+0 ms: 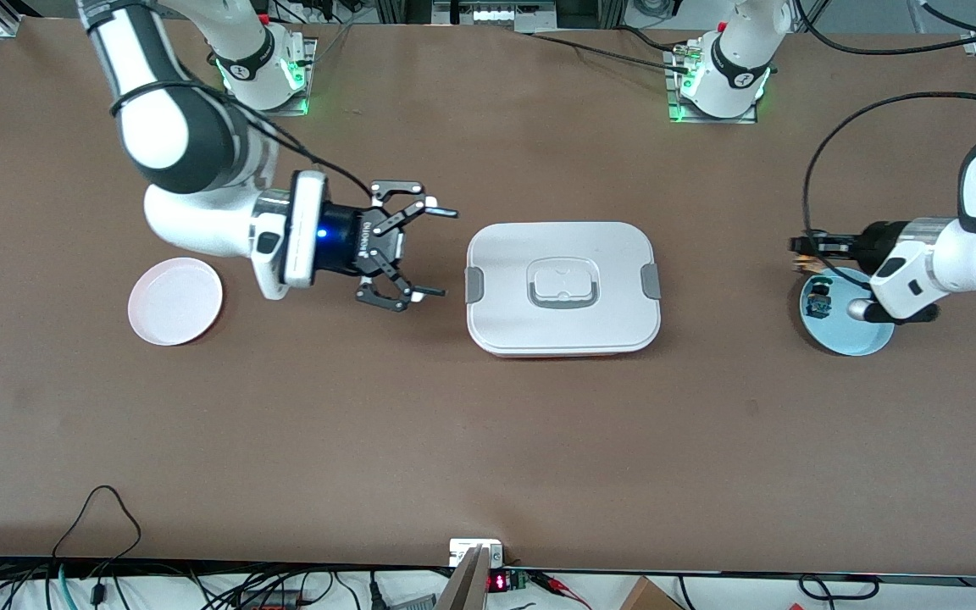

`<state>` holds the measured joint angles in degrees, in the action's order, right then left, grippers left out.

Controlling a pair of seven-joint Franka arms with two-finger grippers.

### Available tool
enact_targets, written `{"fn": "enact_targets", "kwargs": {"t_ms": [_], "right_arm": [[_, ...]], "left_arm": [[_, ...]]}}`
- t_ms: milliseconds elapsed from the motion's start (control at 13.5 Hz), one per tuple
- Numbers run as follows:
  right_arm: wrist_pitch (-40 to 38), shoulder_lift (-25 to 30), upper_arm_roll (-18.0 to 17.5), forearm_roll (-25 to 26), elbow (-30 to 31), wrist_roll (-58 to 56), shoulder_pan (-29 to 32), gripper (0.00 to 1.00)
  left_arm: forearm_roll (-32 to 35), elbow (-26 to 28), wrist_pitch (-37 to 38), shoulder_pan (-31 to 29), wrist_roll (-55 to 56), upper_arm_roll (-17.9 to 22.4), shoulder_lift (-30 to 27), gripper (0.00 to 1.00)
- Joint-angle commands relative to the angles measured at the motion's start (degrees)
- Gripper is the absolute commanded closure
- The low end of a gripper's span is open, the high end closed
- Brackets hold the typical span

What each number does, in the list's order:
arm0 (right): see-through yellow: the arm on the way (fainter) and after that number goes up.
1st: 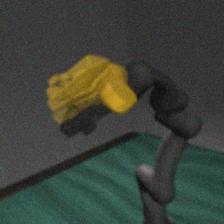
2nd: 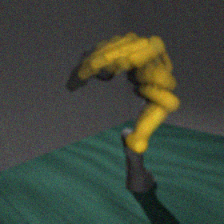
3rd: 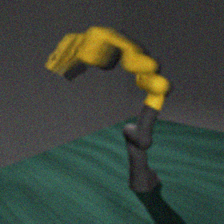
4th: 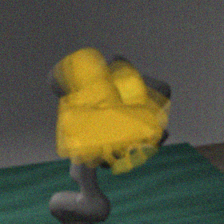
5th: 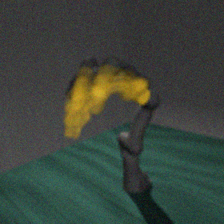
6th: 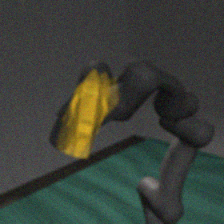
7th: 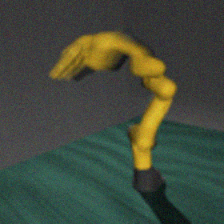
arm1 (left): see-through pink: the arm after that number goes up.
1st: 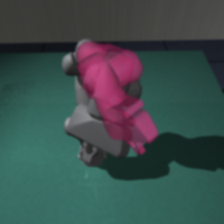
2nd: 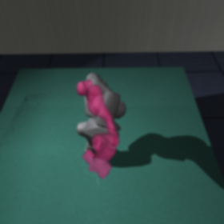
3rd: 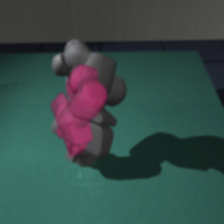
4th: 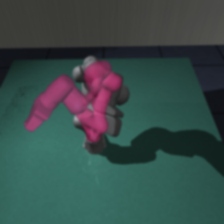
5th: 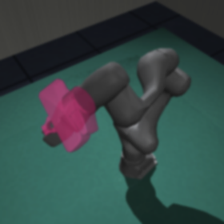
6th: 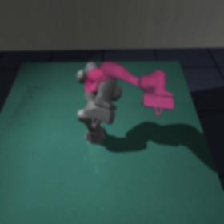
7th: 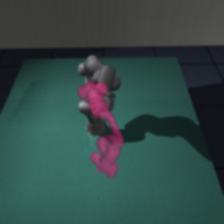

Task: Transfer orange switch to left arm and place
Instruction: 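Open the right gripper and withdraw while the left gripper carries the switch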

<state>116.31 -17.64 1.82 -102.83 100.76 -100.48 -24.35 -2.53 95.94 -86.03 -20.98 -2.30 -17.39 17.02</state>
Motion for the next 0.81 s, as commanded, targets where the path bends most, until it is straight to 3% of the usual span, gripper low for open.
{"fn": "enact_targets", "kwargs": {"t_ms": [0,221,443,738], "right_arm": [[-6.8,1.1,-0.6,5.9,1.8,-0.2,5.3,0.00],[-14.6,0.7,0.2,13.4,2.0,0.4,10.3,0.00],[-19.2,0.7,0.8,22.5,2.2,3.5,14.6,0.00],[-24.1,1.4,1.2,33.0,1.5,13.5,18.2,0.00]], "left_arm": [[12.3,-0.5,-3.2,-1.1,-2.8,-0.5,2.6,1.00],[24.2,-0.4,-11.2,-3.5,-3.0,-0.5,9.5,0.97],[31.2,-0.4,-20.3,-5.6,-3.0,-0.5,14.9,0.98],[32.1,-0.4,-26.4,-7.9,-3.0,-0.5,18.8,0.98]]}}
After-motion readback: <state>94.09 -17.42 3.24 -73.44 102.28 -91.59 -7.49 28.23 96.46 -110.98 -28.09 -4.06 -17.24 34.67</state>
